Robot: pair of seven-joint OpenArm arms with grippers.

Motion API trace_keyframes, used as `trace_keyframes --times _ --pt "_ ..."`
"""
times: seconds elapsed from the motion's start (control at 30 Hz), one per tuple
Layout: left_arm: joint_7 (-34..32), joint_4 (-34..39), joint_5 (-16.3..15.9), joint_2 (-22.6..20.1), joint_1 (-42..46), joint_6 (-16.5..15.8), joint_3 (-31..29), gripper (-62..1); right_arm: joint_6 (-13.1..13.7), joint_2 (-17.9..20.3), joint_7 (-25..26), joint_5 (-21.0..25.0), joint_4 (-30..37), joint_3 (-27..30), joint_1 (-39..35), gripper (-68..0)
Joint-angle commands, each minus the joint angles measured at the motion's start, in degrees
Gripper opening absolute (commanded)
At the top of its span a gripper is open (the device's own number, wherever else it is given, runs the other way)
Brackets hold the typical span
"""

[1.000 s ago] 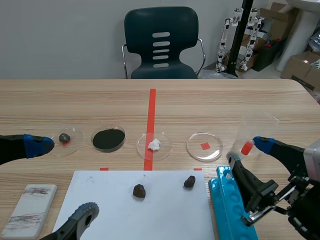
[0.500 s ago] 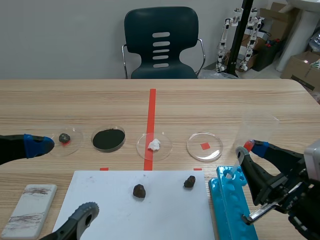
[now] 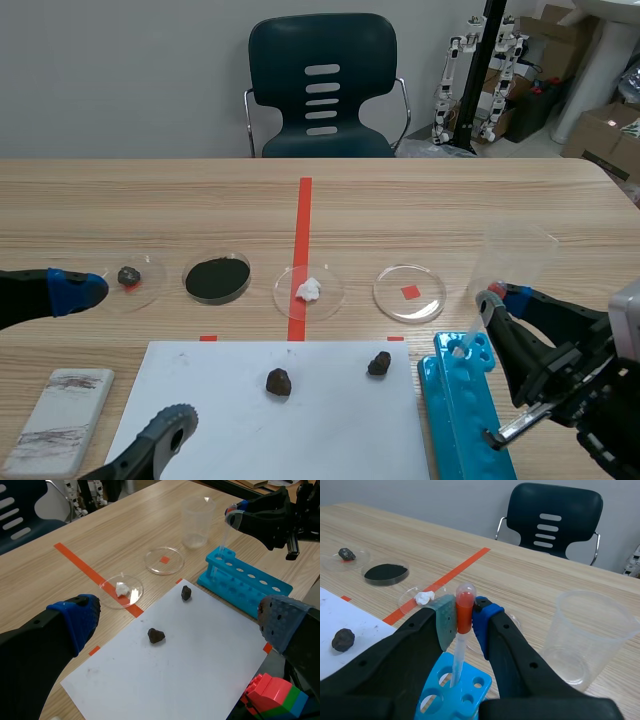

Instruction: Pick up the dropper by the top with the right hand

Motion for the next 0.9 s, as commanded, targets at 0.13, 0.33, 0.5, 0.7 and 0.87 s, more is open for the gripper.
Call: trace_keyframes --times 0.13,0.33,0.5,0.7,0.87 --pt "-0.83 0.48 -0.63 0.31 0.44 0.07 0.07 1.4 -0.02 0.31 0.46 0.76 1.01 0.33 0.07 -61.4" --pt "-0.83 0.48 -0.63 0.31 0.44 0.07 0.07 1.4 -0.04 0.31 0.46 0.79 1.01 0.33 0.07 -63.1" --pt "-0.83 0.48 -0.63 0.31 0.44 0.07 0.07 1.4 -0.02 0.31 0.44 0.79 1.01 0.33 0.07 -62.3" --pt "-0.83 0.48 -0.63 0.31 0.44 0.07 0.07 1.4 -0.02 0.31 -0.24 0.63 1.03 0.33 -0.11 -62.3" --pt "-0.87 0.48 -0.63 0.31 0.44 0.07 0.07 1.4 -0.04 0.48 -1.86 0.63 3.87 1.33 -2.40 -62.3"
